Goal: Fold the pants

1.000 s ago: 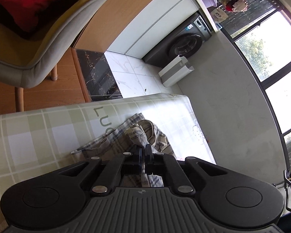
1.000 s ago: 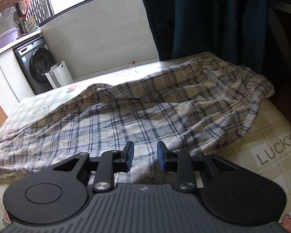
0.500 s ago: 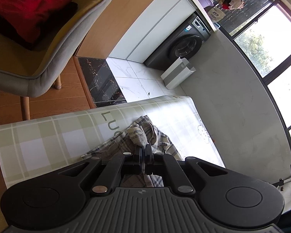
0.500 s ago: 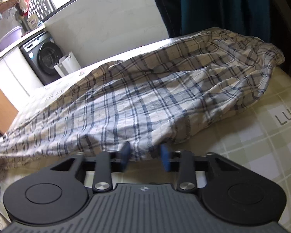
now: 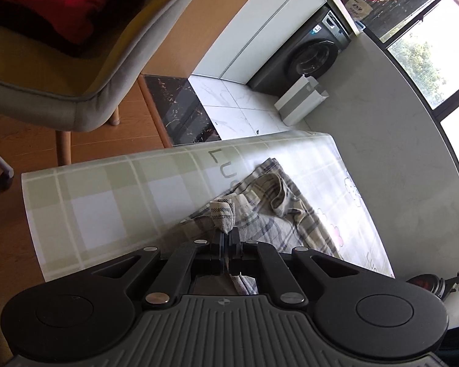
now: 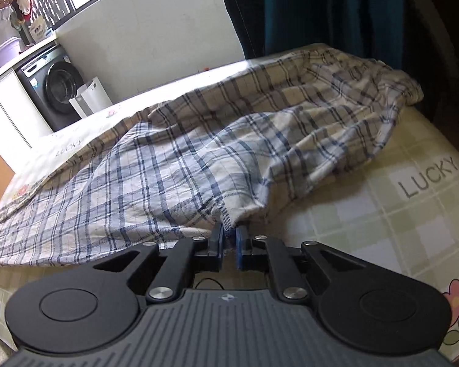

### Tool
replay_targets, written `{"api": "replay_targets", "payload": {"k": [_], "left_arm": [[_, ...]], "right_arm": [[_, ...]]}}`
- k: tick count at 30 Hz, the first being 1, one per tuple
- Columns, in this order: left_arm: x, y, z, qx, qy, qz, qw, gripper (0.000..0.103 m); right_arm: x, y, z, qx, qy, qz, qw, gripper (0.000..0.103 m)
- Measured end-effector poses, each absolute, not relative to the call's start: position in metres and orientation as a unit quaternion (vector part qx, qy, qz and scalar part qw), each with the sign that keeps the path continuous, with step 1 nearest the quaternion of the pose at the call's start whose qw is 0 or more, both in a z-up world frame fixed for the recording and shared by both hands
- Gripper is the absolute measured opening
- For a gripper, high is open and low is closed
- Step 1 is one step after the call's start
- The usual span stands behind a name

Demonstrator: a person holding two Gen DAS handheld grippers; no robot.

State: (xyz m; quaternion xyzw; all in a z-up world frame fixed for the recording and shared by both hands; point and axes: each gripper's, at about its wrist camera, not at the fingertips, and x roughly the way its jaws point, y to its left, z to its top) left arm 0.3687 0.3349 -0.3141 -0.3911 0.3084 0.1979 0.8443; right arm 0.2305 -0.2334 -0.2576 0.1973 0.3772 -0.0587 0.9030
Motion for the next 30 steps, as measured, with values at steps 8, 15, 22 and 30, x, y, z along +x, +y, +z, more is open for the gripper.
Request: {"api": "replay_targets", "payload": {"k": [8,15,22,30], "left_arm": [[0.379,0.333,-0.303,-0.374,0.304,0.189,0.856,0.003],[0.371,0.341,-0.312,-0.386,0.335,0.212,0.833,0.016],[0.366,0.344,-0.276,-0.367,0.298,0.240,0.848,0.021],[0.423,0.337,-0.271,-0.381,0.339,0.131,0.850,0.020]], "right_arm": [[0.226,-0.231,-0.248,0.186,0.376,-0.055,0.906,0.008],[0.227,-0.233,-0.249,0.188,0.390,-0.065,0.899,0.017],[0.230,-0.243,-0.225,0.178,0.352,-0.077,0.916,0.021],[0.276,-0.236,-0.209,0.173,0.322,-0.053,0.929,0.022]]}}
